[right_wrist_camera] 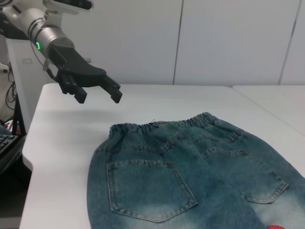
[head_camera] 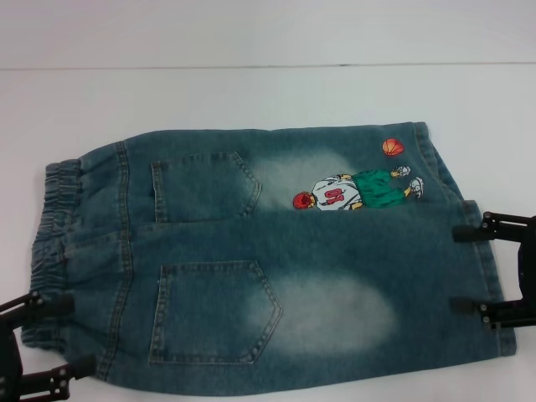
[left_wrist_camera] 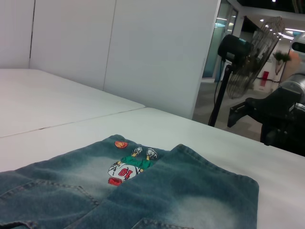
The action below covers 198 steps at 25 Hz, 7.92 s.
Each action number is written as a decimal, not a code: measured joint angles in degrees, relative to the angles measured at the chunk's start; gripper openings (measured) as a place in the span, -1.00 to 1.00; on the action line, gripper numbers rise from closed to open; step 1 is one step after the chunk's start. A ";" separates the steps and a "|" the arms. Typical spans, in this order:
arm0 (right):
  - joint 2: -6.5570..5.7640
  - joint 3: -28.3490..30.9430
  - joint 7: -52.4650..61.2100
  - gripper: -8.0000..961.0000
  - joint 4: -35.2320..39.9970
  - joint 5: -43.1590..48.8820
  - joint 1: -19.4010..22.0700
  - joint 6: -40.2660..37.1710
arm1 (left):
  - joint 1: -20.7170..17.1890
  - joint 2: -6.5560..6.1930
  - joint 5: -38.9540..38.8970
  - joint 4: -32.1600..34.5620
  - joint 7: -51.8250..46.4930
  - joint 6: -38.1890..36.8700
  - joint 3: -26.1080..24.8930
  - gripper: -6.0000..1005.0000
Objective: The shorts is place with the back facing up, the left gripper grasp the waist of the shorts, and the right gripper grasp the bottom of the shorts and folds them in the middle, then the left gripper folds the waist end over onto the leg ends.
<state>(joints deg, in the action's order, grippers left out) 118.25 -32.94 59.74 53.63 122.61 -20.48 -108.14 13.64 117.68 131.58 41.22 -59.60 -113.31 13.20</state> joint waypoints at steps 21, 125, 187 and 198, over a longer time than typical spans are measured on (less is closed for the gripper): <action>-0.52 1.24 0.72 0.84 0.63 0.00 0.15 2.21 | -2.50 2.47 0.20 15.86 -16.00 -0.20 -0.24 0.74; 1.94 -31.54 50.93 0.83 17.46 38.05 -10.45 -0.33 | 4.81 5.78 11.77 19.55 -29.12 18.61 3.68 -0.89; 1.76 -35.84 51.76 -0.04 17.40 32.77 -8.70 3.43 | 4.75 5.44 11.77 16.94 -28.21 20.85 3.71 -0.88; 1.94 -37.78 50.17 -0.87 18.65 31.40 -7.36 4.70 | 4.63 5.45 11.77 16.49 -28.22 20.95 3.65 -0.88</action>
<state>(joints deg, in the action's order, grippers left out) 120.20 -70.73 109.91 72.28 154.01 -27.84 -103.45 18.27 123.13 143.35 57.71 -87.82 -92.36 16.85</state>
